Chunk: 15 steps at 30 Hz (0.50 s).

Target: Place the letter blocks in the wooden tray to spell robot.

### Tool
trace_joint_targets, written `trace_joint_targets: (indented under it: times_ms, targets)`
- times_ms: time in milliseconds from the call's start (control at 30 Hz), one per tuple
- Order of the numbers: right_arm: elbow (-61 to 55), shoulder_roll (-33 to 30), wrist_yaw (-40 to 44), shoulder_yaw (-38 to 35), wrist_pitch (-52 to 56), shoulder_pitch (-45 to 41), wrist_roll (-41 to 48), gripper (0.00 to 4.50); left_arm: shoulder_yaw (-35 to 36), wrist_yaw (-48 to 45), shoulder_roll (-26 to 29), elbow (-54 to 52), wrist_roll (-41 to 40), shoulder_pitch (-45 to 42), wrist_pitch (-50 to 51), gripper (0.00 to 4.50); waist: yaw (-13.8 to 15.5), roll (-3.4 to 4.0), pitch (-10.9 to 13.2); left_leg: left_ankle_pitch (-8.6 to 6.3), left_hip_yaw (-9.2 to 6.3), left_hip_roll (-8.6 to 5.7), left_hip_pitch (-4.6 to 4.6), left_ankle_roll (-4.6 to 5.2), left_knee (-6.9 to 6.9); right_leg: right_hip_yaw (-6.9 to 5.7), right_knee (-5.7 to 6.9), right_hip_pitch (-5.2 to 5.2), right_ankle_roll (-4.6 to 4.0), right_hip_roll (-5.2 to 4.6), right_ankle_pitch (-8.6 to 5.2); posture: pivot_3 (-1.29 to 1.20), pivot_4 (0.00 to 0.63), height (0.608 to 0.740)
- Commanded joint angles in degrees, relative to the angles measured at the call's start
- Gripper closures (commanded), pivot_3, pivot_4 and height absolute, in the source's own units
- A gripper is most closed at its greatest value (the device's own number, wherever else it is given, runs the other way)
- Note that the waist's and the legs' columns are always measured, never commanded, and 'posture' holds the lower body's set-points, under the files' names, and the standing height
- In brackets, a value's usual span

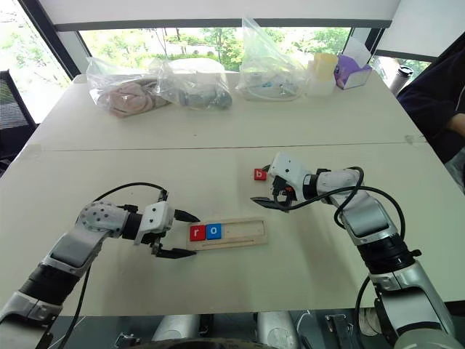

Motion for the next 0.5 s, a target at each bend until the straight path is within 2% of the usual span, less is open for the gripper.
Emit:
trace_joint_targets:
  times_ms: [33, 167, 500]
  targets:
    - [2.2, 1.39, -0.27, -0.32, -1.85, -2.89, -0.92, 0.0, -1.84, 0.04, 1.15, 0.38, 1.47, 2.26, 1.4, 0.07, -0.02, 0.0, 0.0, 0.0, -0.01, 0.0, 0.0, 0.0, 0.0, 0.0, 0.01, 0.0, -0.01, 0.01, 0.0, 0.0, 0.15, 0.74]
    - [5.54, 2.29, 0.22, -0.28, -3.06, -4.5, -1.66, 0.0, -0.48, 0.99, 2.14, -0.51, 0.95, 3.65, 2.13, 0.07, -0.04, 0.01, 0.0, 0.0, -0.01, 0.01, 0.01, 0.0, -0.01, 0.0, 0.0, 0.0, -0.01, 0.01, 0.0, 0.0, 0.15, 0.74]
    - [27.57, 5.93, 3.49, 1.05, -10.7, -15.42, -5.76, 0.0, 9.38, 6.75, 8.8, -1.59, -1.58, 14.4, 1.5, 0.07, -2.5, 0.03, 0.01, 0.0, -0.01, 0.24, 0.15, 0.0, -0.22, 0.02, 0.09, -0.06, -0.11, 0.07, 0.03, 0.0, 0.15, 0.74]
